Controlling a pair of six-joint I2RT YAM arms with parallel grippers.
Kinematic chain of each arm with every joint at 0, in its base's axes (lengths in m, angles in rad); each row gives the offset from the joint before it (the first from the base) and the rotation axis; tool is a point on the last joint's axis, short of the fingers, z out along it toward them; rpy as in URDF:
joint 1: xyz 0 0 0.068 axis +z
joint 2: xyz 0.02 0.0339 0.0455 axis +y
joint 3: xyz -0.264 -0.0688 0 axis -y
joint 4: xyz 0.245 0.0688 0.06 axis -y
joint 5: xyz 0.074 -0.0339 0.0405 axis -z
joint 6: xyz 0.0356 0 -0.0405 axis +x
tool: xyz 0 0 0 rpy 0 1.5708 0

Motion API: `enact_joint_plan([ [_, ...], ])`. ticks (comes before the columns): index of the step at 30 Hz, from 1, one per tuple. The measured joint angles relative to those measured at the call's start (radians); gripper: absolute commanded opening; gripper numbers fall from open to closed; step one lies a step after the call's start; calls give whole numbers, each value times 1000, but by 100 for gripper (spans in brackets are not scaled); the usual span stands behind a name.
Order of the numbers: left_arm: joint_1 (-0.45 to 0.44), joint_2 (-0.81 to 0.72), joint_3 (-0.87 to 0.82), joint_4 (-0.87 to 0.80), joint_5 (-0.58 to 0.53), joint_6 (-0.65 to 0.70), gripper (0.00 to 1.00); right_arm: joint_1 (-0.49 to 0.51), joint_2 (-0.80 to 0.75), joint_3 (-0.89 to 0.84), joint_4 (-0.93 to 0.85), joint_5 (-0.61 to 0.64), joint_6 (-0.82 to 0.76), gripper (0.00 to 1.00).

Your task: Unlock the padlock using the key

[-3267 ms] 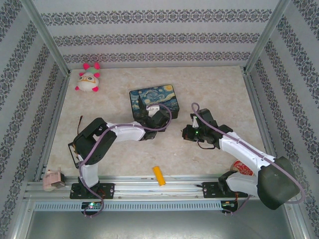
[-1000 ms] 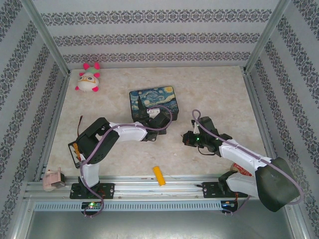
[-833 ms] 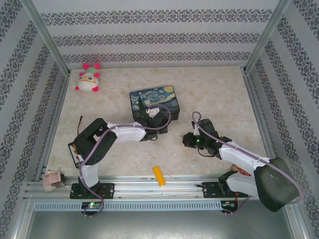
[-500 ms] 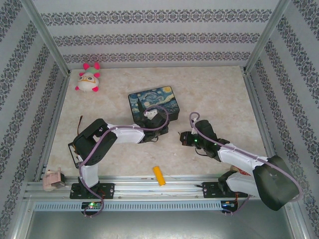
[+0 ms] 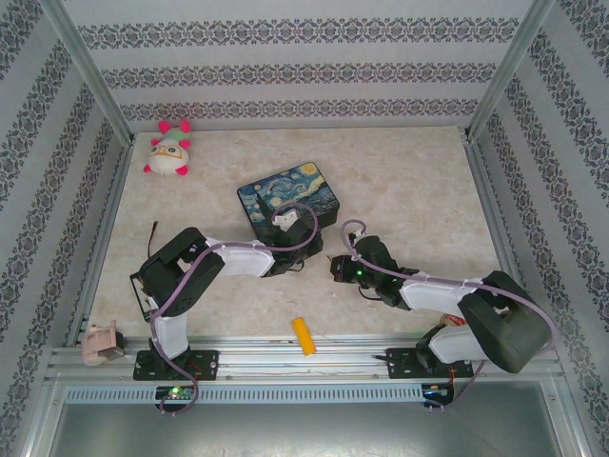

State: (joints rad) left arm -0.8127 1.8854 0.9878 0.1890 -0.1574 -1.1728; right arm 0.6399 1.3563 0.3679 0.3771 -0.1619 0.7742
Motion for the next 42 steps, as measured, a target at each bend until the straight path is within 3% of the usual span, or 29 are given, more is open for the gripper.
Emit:
enact_joint_plan([
  [17,0,0,-12,37,19,-21,11,6,156,37,127,4,32,0],
  [42,0,0,-13,46,28,-26,11,6,238,74,208,-14,57,0],
])
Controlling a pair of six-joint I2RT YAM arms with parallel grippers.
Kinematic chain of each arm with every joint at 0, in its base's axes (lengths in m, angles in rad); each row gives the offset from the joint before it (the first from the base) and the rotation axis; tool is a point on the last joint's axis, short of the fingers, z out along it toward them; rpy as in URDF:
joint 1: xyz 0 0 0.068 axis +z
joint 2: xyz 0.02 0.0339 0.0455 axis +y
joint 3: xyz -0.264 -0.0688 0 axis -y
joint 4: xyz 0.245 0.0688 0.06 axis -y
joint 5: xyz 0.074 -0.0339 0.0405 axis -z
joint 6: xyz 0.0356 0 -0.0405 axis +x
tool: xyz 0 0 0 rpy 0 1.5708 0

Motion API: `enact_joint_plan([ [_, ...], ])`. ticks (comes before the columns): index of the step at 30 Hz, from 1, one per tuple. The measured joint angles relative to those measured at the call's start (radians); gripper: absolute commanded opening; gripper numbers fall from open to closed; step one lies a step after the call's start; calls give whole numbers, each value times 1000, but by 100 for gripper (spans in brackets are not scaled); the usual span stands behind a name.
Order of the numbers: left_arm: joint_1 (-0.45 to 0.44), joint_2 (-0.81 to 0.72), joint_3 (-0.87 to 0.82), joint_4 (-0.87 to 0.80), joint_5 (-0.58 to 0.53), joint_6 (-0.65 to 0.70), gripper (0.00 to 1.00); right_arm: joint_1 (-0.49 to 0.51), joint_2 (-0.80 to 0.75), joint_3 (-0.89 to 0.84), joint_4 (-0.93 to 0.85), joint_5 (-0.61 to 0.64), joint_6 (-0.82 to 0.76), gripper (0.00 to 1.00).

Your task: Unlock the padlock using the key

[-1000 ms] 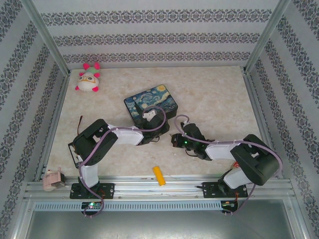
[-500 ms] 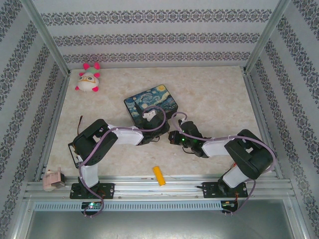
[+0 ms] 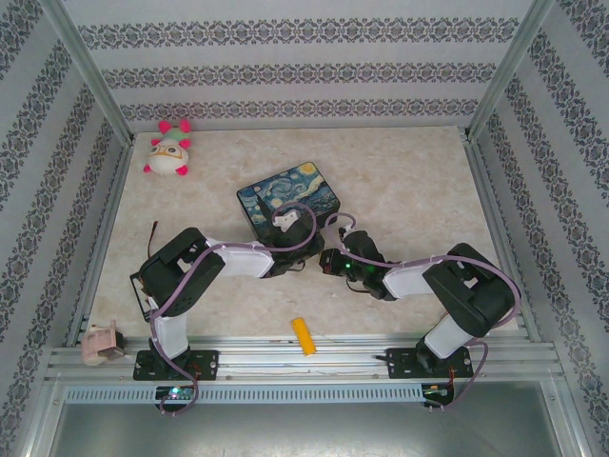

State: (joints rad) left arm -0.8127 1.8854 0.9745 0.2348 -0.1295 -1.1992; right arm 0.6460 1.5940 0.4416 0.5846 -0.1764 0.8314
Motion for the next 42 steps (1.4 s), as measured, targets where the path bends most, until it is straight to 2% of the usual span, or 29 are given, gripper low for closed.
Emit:
enact_joint_plan([
  [9,0,0,0,10,11,-9,11,-6,21,0,43,-6,13,0],
  [20,1,0,-11,45,26,-38,11,-43,85,-43,222,-73,64,0],
  [27,1,0,-15,59,30,-42,10,-69,91,-66,277,-101,64,0],
  [42,1,-5,-28,91,41,-63,9,-129,89,-72,306,-225,-50,0],
])
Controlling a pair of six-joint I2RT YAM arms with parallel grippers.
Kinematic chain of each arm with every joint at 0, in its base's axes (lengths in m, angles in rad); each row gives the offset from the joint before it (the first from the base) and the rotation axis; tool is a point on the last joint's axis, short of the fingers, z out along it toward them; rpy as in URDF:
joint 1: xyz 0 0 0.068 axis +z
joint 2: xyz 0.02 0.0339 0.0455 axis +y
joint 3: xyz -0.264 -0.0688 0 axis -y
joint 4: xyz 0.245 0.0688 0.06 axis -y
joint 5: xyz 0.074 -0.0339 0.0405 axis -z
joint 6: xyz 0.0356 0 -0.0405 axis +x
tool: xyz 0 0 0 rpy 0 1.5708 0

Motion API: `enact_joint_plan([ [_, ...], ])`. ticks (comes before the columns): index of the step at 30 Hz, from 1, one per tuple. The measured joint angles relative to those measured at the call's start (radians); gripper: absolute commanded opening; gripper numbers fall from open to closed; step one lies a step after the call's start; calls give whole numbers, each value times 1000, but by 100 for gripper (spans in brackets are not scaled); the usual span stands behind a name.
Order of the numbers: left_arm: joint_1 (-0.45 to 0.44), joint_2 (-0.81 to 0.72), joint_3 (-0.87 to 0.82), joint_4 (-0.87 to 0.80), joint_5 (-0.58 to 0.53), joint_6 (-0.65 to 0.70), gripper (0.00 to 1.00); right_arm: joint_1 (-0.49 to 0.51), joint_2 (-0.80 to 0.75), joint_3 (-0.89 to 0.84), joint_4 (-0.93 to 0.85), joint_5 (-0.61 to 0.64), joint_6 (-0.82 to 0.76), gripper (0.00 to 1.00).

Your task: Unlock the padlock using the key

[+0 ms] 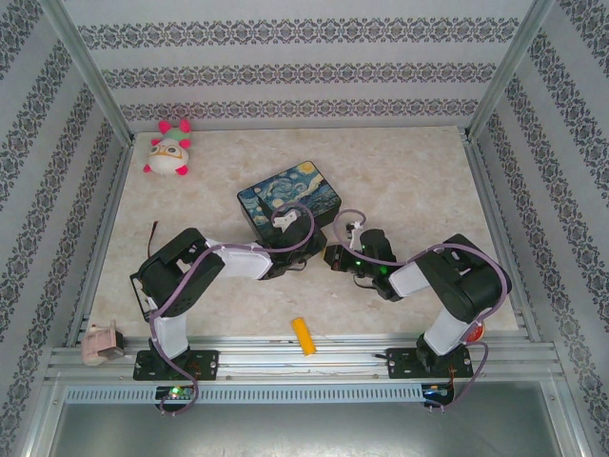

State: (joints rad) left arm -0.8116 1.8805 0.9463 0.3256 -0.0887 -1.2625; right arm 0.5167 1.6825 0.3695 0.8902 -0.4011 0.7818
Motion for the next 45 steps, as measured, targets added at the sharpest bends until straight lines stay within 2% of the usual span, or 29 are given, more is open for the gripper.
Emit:
enact_joint_plan([
  [6,1,0,0,3,3,-4,9,-5,27,-16,67,-12,-3,0],
  [21,1,0,-11,26,6,-3,8,-28,204,-49,375,-88,53,0],
  [45,1,-19,-47,72,8,-22,7,-95,207,-87,440,-138,68,0],
])
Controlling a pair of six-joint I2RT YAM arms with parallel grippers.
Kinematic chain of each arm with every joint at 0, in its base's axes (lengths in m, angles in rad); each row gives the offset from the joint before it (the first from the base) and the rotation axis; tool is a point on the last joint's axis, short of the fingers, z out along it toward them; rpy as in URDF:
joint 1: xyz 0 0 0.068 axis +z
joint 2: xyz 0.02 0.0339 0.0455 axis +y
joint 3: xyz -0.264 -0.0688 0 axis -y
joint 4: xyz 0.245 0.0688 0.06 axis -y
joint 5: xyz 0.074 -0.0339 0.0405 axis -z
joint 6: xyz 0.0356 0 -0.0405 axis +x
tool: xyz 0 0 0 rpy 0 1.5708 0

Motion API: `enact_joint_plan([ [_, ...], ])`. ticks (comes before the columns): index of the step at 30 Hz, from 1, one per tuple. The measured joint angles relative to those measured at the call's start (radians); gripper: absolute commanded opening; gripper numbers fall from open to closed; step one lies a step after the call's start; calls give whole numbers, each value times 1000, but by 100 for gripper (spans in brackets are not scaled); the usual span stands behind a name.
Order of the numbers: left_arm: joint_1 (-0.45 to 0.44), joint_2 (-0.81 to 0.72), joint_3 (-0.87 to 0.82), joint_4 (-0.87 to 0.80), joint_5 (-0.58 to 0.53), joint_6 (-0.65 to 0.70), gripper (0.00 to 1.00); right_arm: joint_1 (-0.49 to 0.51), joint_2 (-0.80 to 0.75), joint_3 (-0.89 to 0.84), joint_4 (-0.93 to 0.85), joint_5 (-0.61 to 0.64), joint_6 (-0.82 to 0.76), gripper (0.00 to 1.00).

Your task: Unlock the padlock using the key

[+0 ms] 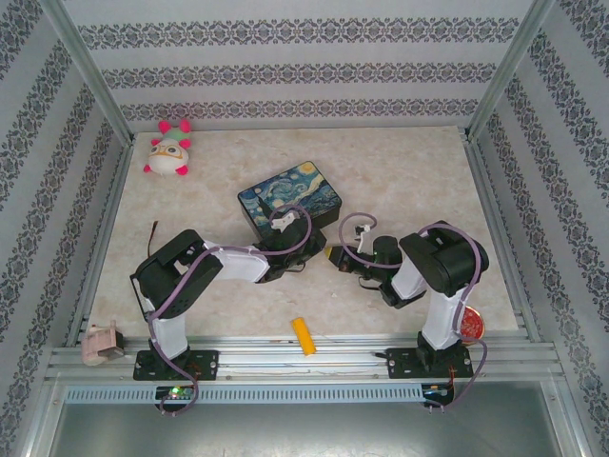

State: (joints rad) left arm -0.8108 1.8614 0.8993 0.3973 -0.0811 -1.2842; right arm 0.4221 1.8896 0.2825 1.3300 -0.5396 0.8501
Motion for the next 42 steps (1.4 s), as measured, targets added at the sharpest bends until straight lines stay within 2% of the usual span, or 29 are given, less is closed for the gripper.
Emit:
enact_joint_plan([
  [20,0,0,-1,7,-2,-4,7,3,-30,-76,26,10,8,0],
  [33,1,0,-1,8,-2,-5,7,92,-41,-108,50,61,43,0],
  [42,1,0,-1,8,-2,-5,7,93,-55,-110,35,76,64,0],
])
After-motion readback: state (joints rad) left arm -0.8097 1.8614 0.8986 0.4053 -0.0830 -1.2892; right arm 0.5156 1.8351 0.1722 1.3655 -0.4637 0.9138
